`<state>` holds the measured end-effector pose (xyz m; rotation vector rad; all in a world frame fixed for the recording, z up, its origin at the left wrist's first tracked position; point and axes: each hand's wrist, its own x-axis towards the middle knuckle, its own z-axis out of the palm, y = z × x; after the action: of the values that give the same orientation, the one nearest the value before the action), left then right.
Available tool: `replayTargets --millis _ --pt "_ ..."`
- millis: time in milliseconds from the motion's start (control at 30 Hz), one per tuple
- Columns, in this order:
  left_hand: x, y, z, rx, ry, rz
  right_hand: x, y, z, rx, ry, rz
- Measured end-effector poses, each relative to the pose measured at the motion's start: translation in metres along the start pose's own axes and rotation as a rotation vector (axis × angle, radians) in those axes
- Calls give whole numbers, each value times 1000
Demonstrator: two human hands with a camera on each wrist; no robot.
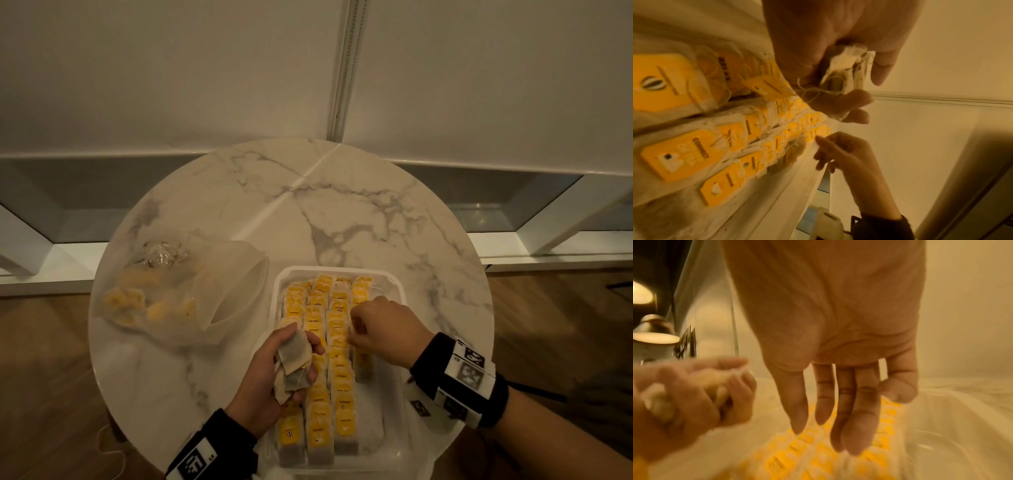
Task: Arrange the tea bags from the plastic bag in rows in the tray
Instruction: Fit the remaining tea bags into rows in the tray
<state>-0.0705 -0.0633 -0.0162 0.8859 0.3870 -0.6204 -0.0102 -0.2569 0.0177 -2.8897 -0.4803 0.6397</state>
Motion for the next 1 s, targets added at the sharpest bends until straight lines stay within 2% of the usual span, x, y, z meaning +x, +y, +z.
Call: replayTargets --millis 167,267,533,900,1000 --pt "0 0 4 -55 -51 -29 -11 -21 -14 402 205 -176" --pt "1 -3 5 6 -48 -25 -12 -33 -16 563 233 -202" --pt "-1 -4 9 52 -93 -67 -8 -39 -6 631 156 -226" --pt "1 -4 6 3 -64 -82 -27 -22 -27 886 333 -224" --pt "4 -6 5 14 -38 -80 -36 -18 -36 973 281 -235"
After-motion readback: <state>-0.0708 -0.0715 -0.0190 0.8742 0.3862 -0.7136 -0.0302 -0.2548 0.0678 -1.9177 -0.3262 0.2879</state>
